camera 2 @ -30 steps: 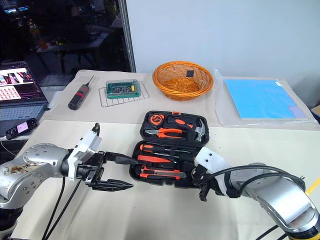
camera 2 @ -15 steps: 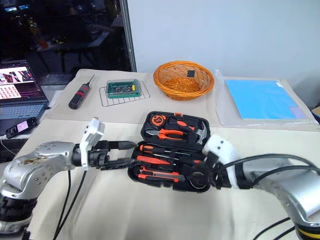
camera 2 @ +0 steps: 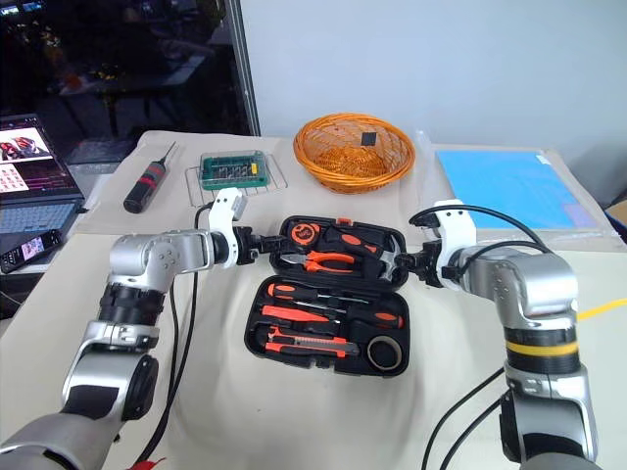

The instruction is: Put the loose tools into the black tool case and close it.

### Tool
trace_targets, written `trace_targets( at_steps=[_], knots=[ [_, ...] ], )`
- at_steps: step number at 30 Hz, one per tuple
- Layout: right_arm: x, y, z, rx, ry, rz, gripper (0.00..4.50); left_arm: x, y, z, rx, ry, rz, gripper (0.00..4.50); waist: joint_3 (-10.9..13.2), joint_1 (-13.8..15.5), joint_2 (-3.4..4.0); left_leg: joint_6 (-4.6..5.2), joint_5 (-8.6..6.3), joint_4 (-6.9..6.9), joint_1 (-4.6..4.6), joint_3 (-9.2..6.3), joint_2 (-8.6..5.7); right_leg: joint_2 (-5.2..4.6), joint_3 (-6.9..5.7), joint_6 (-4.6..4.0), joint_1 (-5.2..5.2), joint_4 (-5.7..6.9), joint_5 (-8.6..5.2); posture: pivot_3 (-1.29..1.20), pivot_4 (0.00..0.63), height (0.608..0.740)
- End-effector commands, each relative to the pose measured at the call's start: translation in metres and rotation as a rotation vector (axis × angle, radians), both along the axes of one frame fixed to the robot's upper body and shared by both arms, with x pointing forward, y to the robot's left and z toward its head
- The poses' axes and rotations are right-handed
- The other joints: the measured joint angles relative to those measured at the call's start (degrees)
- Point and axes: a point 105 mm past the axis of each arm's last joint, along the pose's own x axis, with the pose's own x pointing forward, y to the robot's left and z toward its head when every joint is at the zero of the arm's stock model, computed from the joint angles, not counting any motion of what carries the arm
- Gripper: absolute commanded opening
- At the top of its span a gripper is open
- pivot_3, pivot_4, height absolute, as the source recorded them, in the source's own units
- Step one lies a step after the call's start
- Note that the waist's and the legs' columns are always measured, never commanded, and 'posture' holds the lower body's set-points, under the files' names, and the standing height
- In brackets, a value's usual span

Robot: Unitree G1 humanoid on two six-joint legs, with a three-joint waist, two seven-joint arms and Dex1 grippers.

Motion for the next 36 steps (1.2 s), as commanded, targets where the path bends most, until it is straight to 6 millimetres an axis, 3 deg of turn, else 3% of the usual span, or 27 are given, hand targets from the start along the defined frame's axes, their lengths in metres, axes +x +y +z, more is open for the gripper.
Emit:
trace_targets(
  at_steps=[1, 4, 8, 10, 12, 19, 24, 27, 32, 34, 36],
  knots=[
    [0.012, -0.002, 0.000, -0.002, 0.000, -0.007, 2.33, 0.008, -0.004, -0.001, 0.039, -0.014, -0.019, 3.61, 0.00, -0.10, 0.00, 0.00, 0.00, -0.08, 0.01, 0.00, 0.00, 0.00, -0.02, 0.01, 0.02, 0.01, 0.00, 0.00, 0.150, 0.740],
    [0.018, -0.004, -0.008, -0.019, 0.026, -0.022, 1.61, 0.008, -0.014, -0.005, 0.026, 0.004, -0.067, 2.87, 0.00, -0.22, 0.00, 0.00, 0.00, -0.14, 0.02, 0.02, -0.01, 0.00, -0.09, 0.06, 0.12, -0.08, -0.01, 0.00, 0.150, 0.740],
    [0.017, -0.006, -0.003, 0.016, 0.022, -0.016, 0.21, 0.006, -0.023, -0.002, -0.022, 0.011, -0.121, 1.34, -0.01, -0.54, -0.01, 0.00, 0.00, -0.09, 0.12, 0.01, 0.02, -0.05, -0.11, 0.10, 0.23, -0.12, -0.01, 0.00, 0.150, 0.740],
    [0.015, -0.006, 0.000, 0.033, 0.017, -0.003, 0.00, 0.005, -0.025, -0.002, -0.032, 0.014, -0.137, 0.53, -0.01, -0.46, 0.00, -0.01, 0.00, -0.08, 0.14, -0.02, 0.02, -0.09, -0.12, 0.09, 0.20, -0.12, -0.01, 0.00, 0.150, 0.740],
    [0.013, -0.005, 0.003, 0.055, 0.014, 0.003, 0.00, 0.005, -0.025, -0.003, -0.035, 0.020, -0.138, 0.02, -0.01, -0.34, 0.00, -0.05, 0.02, -0.08, 0.16, -0.08, 0.03, -0.10, -0.15, 0.05, 0.19, -0.03, 0.01, 0.00, 0.150, 0.740],
    [0.021, 0.002, 0.016, 0.125, -0.116, 0.029, 0.00, 0.009, -0.029, 0.007, -0.059, -0.056, -0.151, 0.02, -0.01, -0.45, 0.00, -0.05, 0.04, -0.07, 0.16, -0.07, 0.03, -0.11, -0.13, 0.01, 0.19, 0.01, 0.05, 0.00, 0.150, 0.740],
    [0.043, 0.017, 0.047, 0.055, -0.378, 0.121, 0.00, 0.019, -0.029, 0.036, 0.063, -0.388, -0.198, 0.02, 0.01, -0.90, 0.00, -0.03, 0.23, -0.03, 0.14, -0.03, 0.02, -0.11, -0.08, -0.02, 0.14, -0.01, 0.29, 0.00, 0.150, 0.740],
    [0.048, 0.027, 0.076, 0.168, -0.535, 0.186, 0.00, 0.018, -0.026, 0.048, 0.185, -0.619, -0.229, 0.02, 0.05, -1.55, 0.00, -0.01, 0.35, -0.05, 0.08, 0.08, 0.02, -0.10, 0.03, -0.07, 0.00, -0.11, 0.53, 0.00, 0.150, 0.740],
    [0.021, 0.028, 0.080, 0.108, -0.654, 0.284, 0.00, -0.012, -0.027, 0.046, 0.329, -0.940, -0.387, 0.02, 0.07, -1.19, 0.02, -0.02, 0.43, -0.47, 0.00, 0.17, 0.07, -0.09, 0.04, -0.10, -0.15, -0.03, 0.58, 0.00, 0.150, 0.740],
    [0.002, 0.027, 0.069, 0.051, -0.676, 0.332, 0.00, -0.023, -0.022, 0.038, 0.351, -0.981, -0.427, 0.02, 0.06, -0.82, 0.03, -0.05, 0.44, -0.48, -0.01, 0.19, 0.12, -0.06, -0.05, -0.11, -0.16, -0.07, 0.58, 0.00, 0.150, 0.740],
    [-0.030, 0.024, 0.050, 0.036, -0.664, 0.376, 0.00, -0.036, -0.012, 0.025, 0.360, -0.953, -0.467, 0.02, 0.04, -0.22, 0.05, 0.00, 0.41, -0.53, -0.14, 0.19, 0.10, -0.08, -0.16, -0.07, -0.20, -0.22, 0.56, 0.00, 0.150, 0.740]
  ],
)
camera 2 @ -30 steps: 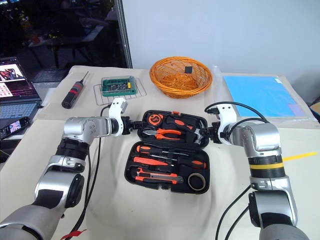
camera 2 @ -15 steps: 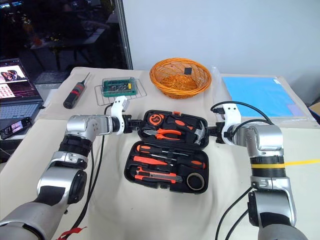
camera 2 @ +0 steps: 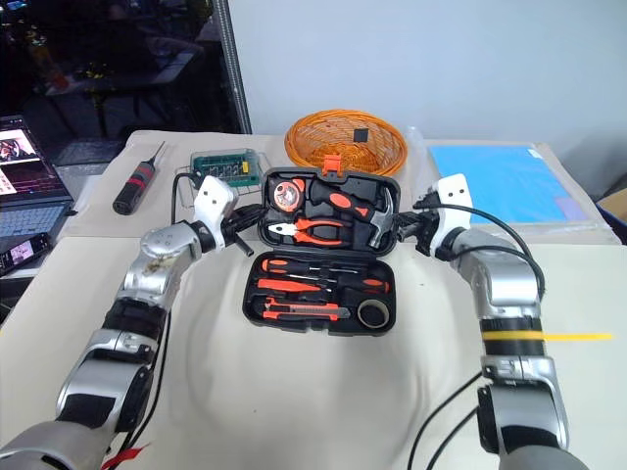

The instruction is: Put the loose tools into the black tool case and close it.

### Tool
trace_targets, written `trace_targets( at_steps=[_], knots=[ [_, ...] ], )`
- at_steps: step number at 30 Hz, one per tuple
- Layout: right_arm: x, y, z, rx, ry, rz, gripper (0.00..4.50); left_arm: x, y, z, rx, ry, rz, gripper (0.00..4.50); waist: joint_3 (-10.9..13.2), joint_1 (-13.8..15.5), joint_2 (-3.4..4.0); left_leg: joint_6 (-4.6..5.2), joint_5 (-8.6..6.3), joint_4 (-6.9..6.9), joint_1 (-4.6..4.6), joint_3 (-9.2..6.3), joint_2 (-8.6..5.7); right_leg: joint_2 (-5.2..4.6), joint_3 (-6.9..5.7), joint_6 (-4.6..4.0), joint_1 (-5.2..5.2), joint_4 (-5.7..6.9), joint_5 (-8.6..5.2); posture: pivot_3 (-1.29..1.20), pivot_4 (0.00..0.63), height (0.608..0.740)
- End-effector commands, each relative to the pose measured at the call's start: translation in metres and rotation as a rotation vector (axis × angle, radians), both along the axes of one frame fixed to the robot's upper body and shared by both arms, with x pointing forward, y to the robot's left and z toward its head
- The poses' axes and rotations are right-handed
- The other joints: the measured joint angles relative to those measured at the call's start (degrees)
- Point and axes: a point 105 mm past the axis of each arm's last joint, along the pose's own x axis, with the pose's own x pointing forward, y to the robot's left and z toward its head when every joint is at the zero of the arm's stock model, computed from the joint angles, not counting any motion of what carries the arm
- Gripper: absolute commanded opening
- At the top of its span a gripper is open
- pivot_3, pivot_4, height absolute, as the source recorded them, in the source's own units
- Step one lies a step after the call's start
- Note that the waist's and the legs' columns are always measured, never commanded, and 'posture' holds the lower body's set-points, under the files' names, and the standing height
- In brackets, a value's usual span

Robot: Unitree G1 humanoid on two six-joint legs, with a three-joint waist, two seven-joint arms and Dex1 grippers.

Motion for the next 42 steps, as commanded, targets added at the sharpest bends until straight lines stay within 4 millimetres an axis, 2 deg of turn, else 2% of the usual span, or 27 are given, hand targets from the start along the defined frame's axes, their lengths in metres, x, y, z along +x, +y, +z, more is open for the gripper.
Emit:
trace_targets(
  at_steps=[1, 6, 8, 9, 11, 12, 13, 15, 17, 18, 19, 20, 21, 23, 25, 26, 27, 29, 31, 33, 38, 42],
  knots=[
    [-0.057, 0.021, 0.004, -0.054, -0.126, 0.179, 0.00, -0.034, -0.017, -0.007, 0.125, -0.042, -0.196, 0.02, -0.06, 0.64, 0.03, 0.02, -0.02, -0.01, -0.06, -0.03, 0.00, 0.00, -0.06, 0.04, -0.01, -0.04, -0.04, 0.00, 0.150, 0.740],
    [-0.094, 0.014, -0.008, -0.105, -0.111, 0.195, 0.00, -0.049, 0.012, -0.008, 0.124, 0.068, -0.193, 0.02, -0.11, 0.55, 0.03, 0.04, -0.30, 0.19, 0.29, 0.02, 0.04, -0.08, -0.35, 0.10, 0.37, -0.08, -0.19, 0.00, 0.150, 0.740],
    [-0.115, 0.006, -0.030, -0.297, -0.054, 0.219, 0.00, -0.061, 0.040, -0.018, 0.148, 0.253, -0.183, 0.02, -0.11, 0.31, 0.04, 0.14, -0.38, 0.28, 0.42, 0.01, 0.05, -0.18, -0.32, 0.10, 0.41, -0.06, -0.22, 0.00, 0.150, 0.740],
    [-0.124, -0.002, -0.039, -0.381, -0.027, 0.224, 0.55, -0.072, 0.057, -0.024, 0.167, 0.360, -0.193, 0.56, -0.11, 0.29, 0.04, 0.14, -0.37, 0.26, 0.57, 0.02, 0.06, -0.21, -0.27, 0.11, 0.46, -0.01, -0.30, 0.00, 0.150, 0.740],
    [-0.137, -0.020, -0.049, -0.466, 0.038, 0.212, 0.91, -0.087, 0.083, -0.031, 0.200, 0.536, -0.187, 0.90, -0.12, -0.15, 0.03, 0.38, -0.56, 0.23, 0.84, 0.01, 0.14, -0.19, -0.28, 0.23, 0.64, 0.03, -0.65, 0.00, 0.150, 0.740],
    [-0.141, -0.030, -0.050, -0.493, 0.058, 0.195, 1.15, -0.094, 0.096, -0.035, 0.246, 0.599, -0.180, 1.20, -0.11, -0.35, 0.02, 0.18, -0.68, 0.13, 1.00, 0.02, 0.16, -0.18, -0.28, 0.09, 0.69, 0.08, -0.75, 0.00, 0.150, 0.740],
    [-0.146, -0.038, -0.051, -0.505, 0.089, 0.181, 1.67, -0.100, 0.106, -0.037, 0.289, 0.636, -0.178, 1.75, -0.07, -0.42, 0.05, 0.14, -0.67, 0.07, 1.21, 0.03, 0.20, -0.16, -0.28, -0.01, 0.82, 0.14, -0.82, 0.00, 0.150, 0.740],
    [-0.159, -0.049, -0.054, -0.538, 0.164, 0.191, 2.17, -0.105, 0.114, -0.028, 0.272, 0.691, -0.188, 2.36, -0.05, -0.19, 0.08, 0.05, -0.62, 0.08, 1.18, 0.06, 0.19, -0.21, -0.24, -0.19, 0.67, 0.32, -0.92, 0.00, 0.150, 0.740],
    [-0.176, -0.046, -0.048, -0.466, 0.228, 0.239, 2.18, -0.111, 0.104, -0.005, 0.198, 0.726, -0.290, 2.98, -0.04, 0.69, 0.05, -0.03, -0.64, 0.14, 1.18, 0.05, 0.18, -0.27, -0.24, -0.27, 0.65, 0.42, -0.97, 0.00, 0.150, 0.740],
    [-0.183, -0.041, -0.047, -0.443, 0.246, 0.273, 2.18, -0.113, 0.098, 0.004, 0.173, 0.730, -0.332, 2.98, -0.04, 1.14, 0.04, -0.12, -0.66, 0.16, 1.12, 0.00, 0.19, -0.24, -0.26, -0.30, 0.60, 0.44, -0.98, 0.00, 0.150, 0.740],
    [-0.191, -0.027, -0.047, -0.375, 0.266, 0.330, 1.94, -0.116, 0.088, 0.011, 0.151, 0.731, -0.390, 3.02, -0.05, 1.47, 0.03, -0.14, -0.66, 0.20, 1.08, -0.02, 0.19, -0.24, -0.27, -0.31, 0.60, 0.45, -0.98, 0.00, 0.150, 0.740],
    [-0.200, -0.008, -0.050, -0.334, 0.286, 0.411, 1.59, -0.119, 0.075, 0.015, 0.135, 0.724, -0.448, 2.82, -0.07, 1.62, 0.01, -0.13, -0.67, 0.23, 1.07, -0.09, 0.19, -0.23, -0.31, -0.31, 0.60, 0.44, -0.98, 0.00, 0.150, 0.740],
    [-0.205, 0.004, -0.052, -0.305, 0.301, 0.461, 1.41, -0.121, 0.067, 0.018, 0.127, 0.722, -0.485, 2.55, -0.07, 1.65, 0.01, -0.12, -0.67, 0.24, 1.07, -0.11, 0.20, -0.22, -0.31, -0.32, 0.65, 0.44, -0.98, 0.00, 0.150, 0.740],
    [-0.214, 0.025, -0.060, -0.290, 0.344, 0.542, 0.64, -0.128, 0.053, 0.019, 0.138, 0.720, -0.552, 1.82, -0.07, 1.47, 0.01, 0.11, -0.63, 0.25, 1.10, -0.12, 0.19, -0.23, -0.25, -0.31, 0.76, 0.42, -0.99, 0.00, 0.150, 0.740],
    [-0.221, 0.041, -0.071, -0.297, 0.394, 0.596, 0.02, -0.130, 0.043, 0.018, 0.152, 0.707, -0.586, 0.91, -0.06, 1.13, -0.02, 0.43, -0.53, 0.26, 1.08, -0.12, 0.15, -0.23, -0.18, -0.32, 0.75, 0.41, -1.00, 0.00, 0.150, 0.740],
    [-0.223, 0.047, -0.076, -0.303, 0.413, 0.613, 0.00, -0.131, 0.039, 0.019, 0.153, 0.701, -0.595, 0.59, -0.06, 0.94, -0.03, 0.46, -0.54, 0.26, 1.08, -0.10, 0.14, -0.22, -0.13, -0.34, 0.73, 0.41, -1.00, 0.00, 0.150, 0.740],
    [-0.217, 0.054, -0.085, -0.303, 0.420, 0.598, 0.00, -0.132, 0.033, 0.018, 0.173, 0.686, -0.617, 0.06, -0.05, 0.86, -0.05, 0.46, -0.55, 0.29, 1.05, -0.08, 0.14, -0.20, -0.10, -0.36, 0.71, 0.41, -0.98, 0.00, 0.150, 0.740],
    [-0.198, 0.061, -0.101, -0.342, 0.419, 0.540, 0.00, -0.135, 0.023, 0.016, 0.202, 0.665, -0.659, 0.02, -0.06, 0.55, -0.24, 0.44, -0.54, 0.36, 1.00, -0.06, 0.16, -0.14, -0.08, -0.41, 0.63, 0.43, -0.95, 0.00, 0.150, 0.740],
    [-0.168, 0.064, -0.104, -0.336, 0.378, 0.425, 0.00, -0.139, 0.016, 0.018, 0.223, 0.651, -0.697, 0.02, -0.04, 0.60, -0.27, 0.41, -0.52, 0.48, 0.91, -0.06, 0.17, -0.12, -0.08, -0.44, 0.53, 0.49, -0.99, 0.00, 0.150, 0.740],
    [-0.150, 0.062, -0.104, -0.354, 0.349, 0.352, 0.00, -0.142, 0.013, 0.020, 0.235, 0.636, -0.715, 0.02, -0.02, 0.64, -0.27, 0.41, -0.51, 0.65, 0.64, -0.05, 0.14, -0.16, -0.02, -0.51, 0.26, 0.75, -0.95, 0.00, 0.150, 0.740],
    [-0.105, 0.056, -0.082, -0.297, 0.246, 0.191, 0.00, -0.150, 0.004, 0.025, 0.250, 0.620, -0.749, 0.02, -0.01, 0.69, -0.30, 0.30, -0.45, 0.76, 0.64, -0.01, 0.14, -0.15, -0.01, -0.66, 0.26, 0.88, -0.90, 0.00, 0.150, 0.740],
    [-0.049, 0.054, -0.065, -0.274, 0.157, 0.065, 0.00, -0.143, -0.011, 0.026, 0.217, 0.567, -0.705, 0.02, 0.01, 0.27, -0.28, 0.31, -0.45, 0.93, 0.62, 0.02, 0.15, -0.13, 0.02, -0.48, 0.27, 0.93, -0.92, 0.00, 0.150, 0.740]
  ],
)
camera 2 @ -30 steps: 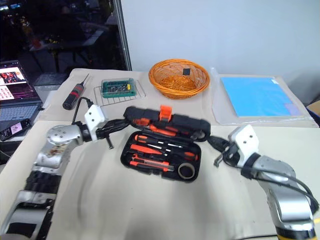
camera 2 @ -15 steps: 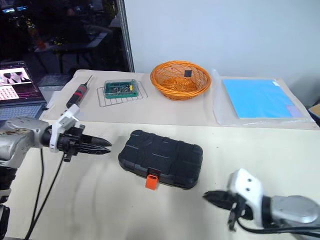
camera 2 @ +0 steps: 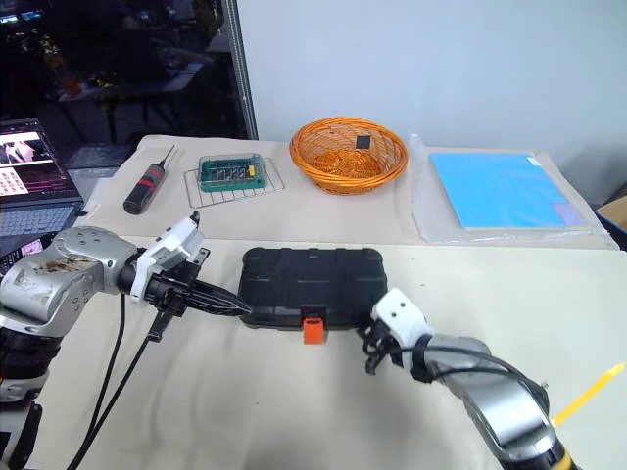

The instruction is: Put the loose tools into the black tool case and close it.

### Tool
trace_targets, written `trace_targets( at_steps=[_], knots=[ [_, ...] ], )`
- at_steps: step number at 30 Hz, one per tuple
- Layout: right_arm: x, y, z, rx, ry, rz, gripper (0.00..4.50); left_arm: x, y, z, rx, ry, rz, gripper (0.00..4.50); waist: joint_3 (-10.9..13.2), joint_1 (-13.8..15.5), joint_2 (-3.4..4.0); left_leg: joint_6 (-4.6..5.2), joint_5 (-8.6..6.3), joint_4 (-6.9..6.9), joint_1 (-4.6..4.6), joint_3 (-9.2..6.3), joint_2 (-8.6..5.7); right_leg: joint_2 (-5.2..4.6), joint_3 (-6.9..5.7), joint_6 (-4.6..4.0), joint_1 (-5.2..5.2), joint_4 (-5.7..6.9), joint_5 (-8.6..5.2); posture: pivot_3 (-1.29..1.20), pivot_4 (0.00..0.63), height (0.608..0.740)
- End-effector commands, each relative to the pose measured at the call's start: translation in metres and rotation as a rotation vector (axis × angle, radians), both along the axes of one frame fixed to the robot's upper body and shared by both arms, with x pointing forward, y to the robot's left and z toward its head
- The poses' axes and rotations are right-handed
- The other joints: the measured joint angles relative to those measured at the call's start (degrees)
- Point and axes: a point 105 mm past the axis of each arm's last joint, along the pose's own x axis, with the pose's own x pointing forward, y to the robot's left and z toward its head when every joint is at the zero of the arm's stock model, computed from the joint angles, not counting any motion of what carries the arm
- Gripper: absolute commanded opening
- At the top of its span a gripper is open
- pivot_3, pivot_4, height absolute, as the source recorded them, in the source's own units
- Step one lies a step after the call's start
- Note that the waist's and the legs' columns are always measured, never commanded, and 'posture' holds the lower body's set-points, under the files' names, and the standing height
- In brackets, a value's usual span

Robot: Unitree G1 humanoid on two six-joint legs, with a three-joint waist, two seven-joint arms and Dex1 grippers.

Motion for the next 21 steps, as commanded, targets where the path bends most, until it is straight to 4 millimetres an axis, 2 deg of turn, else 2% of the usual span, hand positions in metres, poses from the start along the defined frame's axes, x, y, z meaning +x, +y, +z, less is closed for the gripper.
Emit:
trace_targets(
  at_steps=[1, 3, 5, 7, 9, 10, 11, 13, 14, 17, 18, 19, 21],
  knots=[
    [0.050, -0.008, 0.031, 0.009, -0.158, -0.108, 0.00, 0.005, -0.016, 0.010, -0.040, -0.076, 0.038, 0.02, 0.02, -0.19, 0.01, 0.01, 0.00, 0.01, 0.00, 0.01, -0.01, 0.00, 0.02, 0.03, 0.00, 0.04, 0.02, 0.00, 0.150, 0.740],
    [0.063, -0.007, 0.032, 0.026, -0.162, -0.101, 0.00, 0.008, -0.023, 0.009, -0.054, -0.096, 0.058, 0.02, 0.03, -0.44, 0.02, 0.02, 0.01, 0.04, 0.01, 0.01, -0.02, 0.02, 0.03, 0.12, 0.01, 0.08, 0.07, 0.00, 0.150, 0.740],
    [0.064, -0.010, 0.033, 0.033, -0.152, -0.084, 0.00, 0.009, -0.026, 0.009, -0.059, -0.107, 0.071, 0.02, 0.03, -0.40, 0.02, -0.22, 0.15, 0.02, 0.01, 0.00, -0.01, 0.05, 0.01, 0.24, 0.01, 0.10, 0.25, 0.00, 0.150, 0.740],
    [0.057, -0.020, 0.037, 0.047, -0.132, -0.073, 0.00, 0.012, -0.031, 0.009, -0.067, -0.123, 0.092, 0.02, 0.03, -0.24, 0.04, -0.28, 0.18, -0.04, 0.01, -0.01, -0.01, 0.05, -0.02, 0.19, 0.01, 0.12, 0.19, 0.00, 0.150, 0.740],
    [0.039, -0.032, 0.041, 0.053, -0.120, -0.065, 0.00, 0.019, -0.035, 0.006, -0.064, -0.162, 0.125, 0.02, 0.04, 0.22, 0.06, -0.28, 0.17, -0.04, -0.02, -0.01, -0.03, 0.03, -0.01, 0.26, 0.01, 0.11, 0.10, 0.00, 0.150, 0.740],
    [0.029, -0.034, 0.042, 0.076, -0.105, -0.057, 0.59, 0.023, -0.036, 0.004, -0.059, -0.181, 0.142, 0.00, 0.04, 0.55, 0.06, -0.23, 0.14, -0.04, -0.12, -0.03, -0.06, 0.03, 0.00, 0.33, 0.00, 0.03, 0.06, 0.00, 0.150, 0.740],
    [0.019, -0.033, 0.044, 0.090, -0.095, -0.040, 0.73, 0.026, -0.037, 0.002, -0.057, -0.195, 0.156, 0.00, 0.04, 0.80, 0.06, -0.18, 0.10, -0.04, -0.25, -0.09, -0.09, 0.03, 0.00, 0.38, -0.04, -0.03, 0.03, 0.00, 0.150, 0.740],
    [0.000, -0.024, 0.047, 0.145, -0.078, 0.006, 1.45, 0.029, -0.039, -0.002, -0.055, -0.197, 0.162, 0.00, 0.03, 0.82, 0.07, -0.16, 0.02, -0.03, -0.36, -0.11, -0.11, 0.03, -0.02, 0.41, -0.08, -0.05, 0.03, 0.00, 0.150, 0.740],
    [-0.006, -0.020, 0.050, 0.172, -0.075, 0.017, 1.83, 0.030, -0.041, -0.003, -0.053, -0.203, 0.160, 0.53, 0.03, 0.77, 0.07, -0.16, 0.00, -0.02, -0.37, -0.11, -0.11, 0.04, -0.01, 0.44, -0.07, -0.09, 0.05, 0.00, 0.150, 0.740],
    [-0.012, -0.006, 0.052, 0.240, -0.090, -0.015, 2.73, 0.039, -0.045, -0.016, -0.052, -0.205, 0.186, 1.26, 0.03, 0.30, 0.07, -0.17, -0.03, 0.00, -0.30, -0.11, -0.10, 0.06, 0.02, 0.43, -0.05, -0.12, 0.05, 0.00, 0.150, 0.740],
    [-0.011, -0.004, 0.051, 0.247, -0.089, -0.027, 3.15, 0.042, -0.046, -0.020, -0.046, -0.207, 0.196, 1.77, 0.03, 0.26, 0.07, -0.18, -0.04, 0.00, -0.27, -0.11, -0.10, 0.06, 0.05, 0.41, -0.03, -0.06, 0.05, 0.00, 0.150, 0.740],
    [-0.010, 0.000, 0.048, 0.249, -0.083, -0.034, 3.47, 0.044, -0.046, -0.024, -0.036, -0.204, 0.198, 2.06, 0.04, 0.30, 0.07, -0.16, -0.05, 0.00, -0.25, -0.12, -0.09, 0.06, 0.04, 0.39, -0.03, -0.05, 0.06, 0.00, 0.150, 0.740],
    [-0.007, 0.007, 0.045, 0.262, -0.080, -0.044, 3.58, 0.045, -0.046, -0.031, -0.016, -0.204, 0.185, 2.78, 0.04, 0.31, 0.08, 0.04, -0.14, 0.03, -0.19, -0.18, -0.10, 0.06, 0.03, 0.35, 0.01, -0.03, 0.16, 0.00, 0.150, 0.740]
  ],
)
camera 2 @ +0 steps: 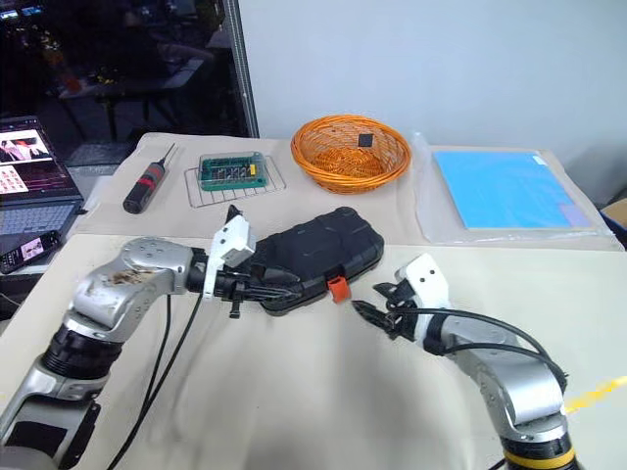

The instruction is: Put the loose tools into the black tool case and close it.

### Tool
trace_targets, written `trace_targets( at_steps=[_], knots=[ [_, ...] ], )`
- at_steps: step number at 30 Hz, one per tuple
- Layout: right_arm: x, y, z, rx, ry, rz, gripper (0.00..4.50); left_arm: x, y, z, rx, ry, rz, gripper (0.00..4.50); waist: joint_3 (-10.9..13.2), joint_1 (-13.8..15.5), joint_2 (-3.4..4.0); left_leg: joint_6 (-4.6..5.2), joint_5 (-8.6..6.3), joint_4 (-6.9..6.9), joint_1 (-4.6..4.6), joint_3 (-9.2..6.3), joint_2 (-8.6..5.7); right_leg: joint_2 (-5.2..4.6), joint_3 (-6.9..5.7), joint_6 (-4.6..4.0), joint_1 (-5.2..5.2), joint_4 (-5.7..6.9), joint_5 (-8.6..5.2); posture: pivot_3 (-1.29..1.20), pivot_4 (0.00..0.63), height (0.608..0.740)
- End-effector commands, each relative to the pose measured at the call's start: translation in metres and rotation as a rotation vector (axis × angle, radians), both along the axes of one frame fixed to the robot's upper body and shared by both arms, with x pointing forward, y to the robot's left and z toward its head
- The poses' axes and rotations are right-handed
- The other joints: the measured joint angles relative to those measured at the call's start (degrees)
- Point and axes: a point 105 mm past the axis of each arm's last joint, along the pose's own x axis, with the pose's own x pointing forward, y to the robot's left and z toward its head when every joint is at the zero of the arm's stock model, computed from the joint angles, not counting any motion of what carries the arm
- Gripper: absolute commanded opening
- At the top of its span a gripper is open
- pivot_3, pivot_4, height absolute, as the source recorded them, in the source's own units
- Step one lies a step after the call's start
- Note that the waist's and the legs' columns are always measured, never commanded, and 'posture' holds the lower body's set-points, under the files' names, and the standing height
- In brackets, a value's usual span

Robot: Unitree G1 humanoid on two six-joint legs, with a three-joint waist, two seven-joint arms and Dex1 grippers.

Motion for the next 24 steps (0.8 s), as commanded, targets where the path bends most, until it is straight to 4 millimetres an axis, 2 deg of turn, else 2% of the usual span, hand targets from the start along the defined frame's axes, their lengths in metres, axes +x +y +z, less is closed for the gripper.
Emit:
trace_targets(
  at_steps=[1, 6, 11, 15, 18, 23, 24],
  knots=[
    [0.005, 0.011, 0.004, 0.015, -0.029, -0.030, 3.58, 0.005, 0.001, -0.008, 0.034, -0.036, -0.009, 2.78, 0.00, -0.02, 0.01, 0.10, 0.02, 0.01, 0.00, 0.00, 0.00, -0.01, 0.02, -0.01, -0.01, -0.01, -0.02, 0.00, 0.150, 0.740],
    [0.017, 0.026, -0.003, 0.019, -0.020, -0.046, 3.58, 0.010, 0.004, -0.016, 0.049, -0.035, 0.004, 2.78, 0.00, -0.29, 0.01, 0.11, 0.13, 0.02, 0.04, 0.02, 0.04, 0.00, 0.06, -0.39, -0.03, 0.06, 0.14, 0.00, 0.150, 0.740],
    [0.019, 0.036, -0.006, 0.023, -0.011, -0.025, 3.58, 0.007, 0.011, -0.024, 0.085, -0.019, -0.001, 2.78, -0.01, -0.33, 0.03, -0.23, 0.32, 0.01, 0.01, 0.05, 0.03, -0.01, 0.04, -0.08, -0.04, 0.07, 0.12, 0.00, 0.150, 0.740],
    [0.020, 0.039, -0.011, 0.014, 0.011, -0.023, 3.58, 0.006, 0.010, -0.022, 0.074, -0.021, 0.007, 2.78, -0.01, -0.37, 0.03, -0.21, 0.30, 0.00, 0.00, 0.06, 0.03, -0.01, 0.04, -0.05, -0.02, 0.05, 0.08, 0.00, 0.150, 0.740],
    [0.020, 0.041, -0.013, 0.017, 0.023, -0.023, 2.93, 0.005, 0.010, -0.022, 0.073, -0.022, 0.009, 2.85, -0.01, -0.43, 0.03, -0.18, 0.28, 0.00, 0.00, 0.06, 0.03, -0.02, 0.03, -0.05, -0.01, 0.05, 0.09, 0.00, 0.150, 0.740],
    [0.024, 0.039, -0.014, 0.000, 0.013, -0.040, 1.23, 0.005, 0.012, -0.024, 0.079, -0.015, 0.018, 2.85, -0.01, -0.71, 0.03, -0.15, 0.26, 0.00, 0.01, 0.06, 0.04, -0.02, 0.03, -0.05, -0.01, 0.06, 0.09, 0.00, 0.150, 0.740],
    [0.025, 0.039, -0.013, 0.000, 0.008, -0.041, 1.15, 0.005, 0.013, -0.025, 0.082, -0.009, 0.020, 2.85, -0.01, -0.77, 0.03, -0.16, 0.27, -0.01, 0.01, 0.05, 0.04, -0.02, 0.03, -0.05, -0.02, 0.06, 0.09, 0.00, 0.150, 0.740]
  ],
)
